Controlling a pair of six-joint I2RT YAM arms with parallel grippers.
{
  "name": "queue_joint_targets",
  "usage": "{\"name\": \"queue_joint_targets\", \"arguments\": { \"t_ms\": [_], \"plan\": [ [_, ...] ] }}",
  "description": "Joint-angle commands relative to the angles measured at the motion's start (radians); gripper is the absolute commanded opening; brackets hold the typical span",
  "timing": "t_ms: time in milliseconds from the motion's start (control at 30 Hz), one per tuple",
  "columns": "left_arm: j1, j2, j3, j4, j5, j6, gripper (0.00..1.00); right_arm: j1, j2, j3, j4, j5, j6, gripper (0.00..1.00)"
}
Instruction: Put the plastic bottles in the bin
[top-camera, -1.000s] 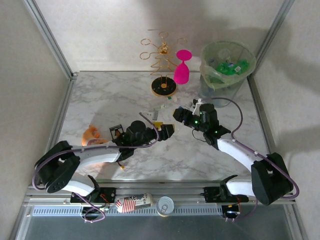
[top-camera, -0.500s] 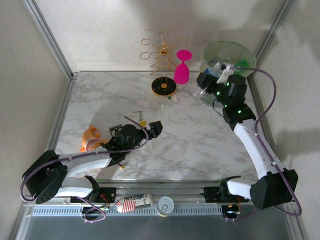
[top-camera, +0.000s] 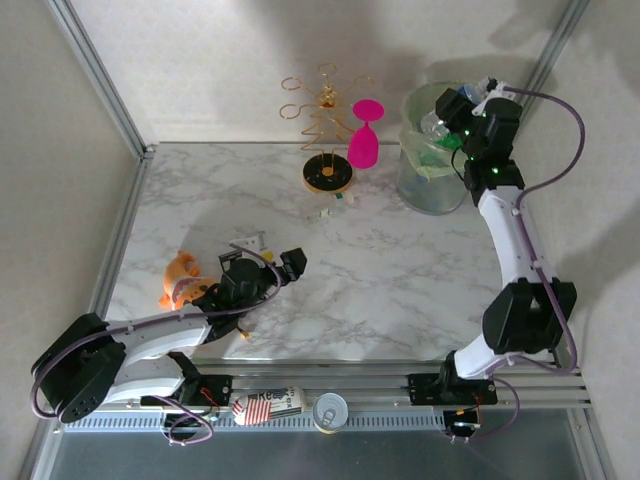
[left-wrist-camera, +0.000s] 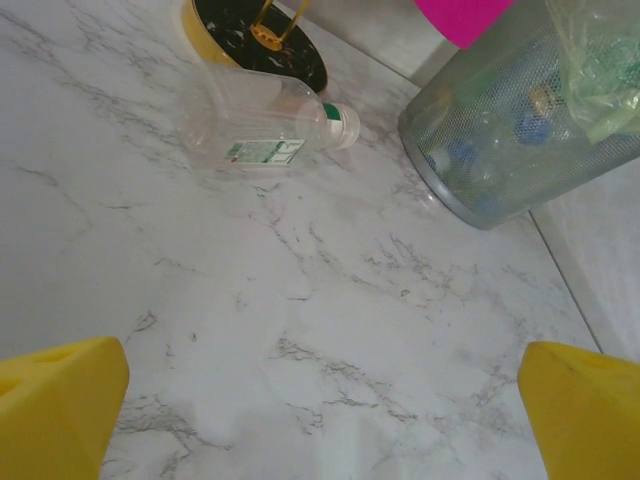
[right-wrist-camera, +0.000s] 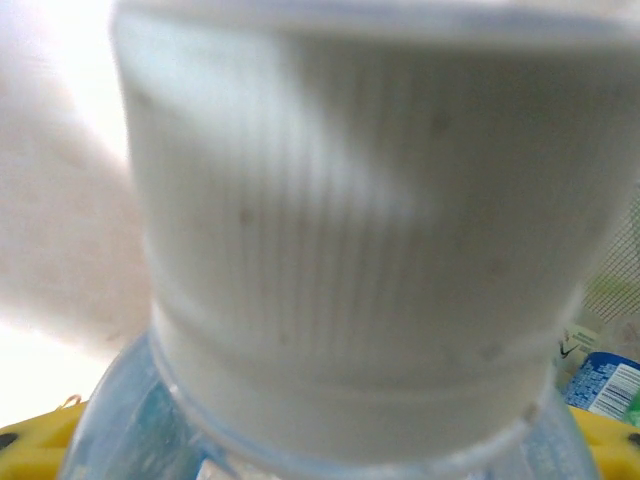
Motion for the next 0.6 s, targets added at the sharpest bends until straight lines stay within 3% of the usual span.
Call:
{"name": "queue_joint_targets", "arguments": {
  "t_ms": [0, 300, 567],
  "plan": [
    [0.013, -0.036, -0.025, -0.009, -0.031, -0.009, 0.99, -0.003, 0.06, 0.081, 0.103, 0.091, 0.089, 0.54],
    [0.032, -0.07, -0.058, -0.021, -0.018, -0.028, 1.0, -0.003, 0.312, 0.306, 0.065, 0.102, 0.216, 0.53],
    [0.049, -0.158, -0.088, -0.076, -0.042, -0.021, 1.0, -0.003, 0.439, 0.439, -0.02, 0.096, 0.207, 0.58]
  ]
}}
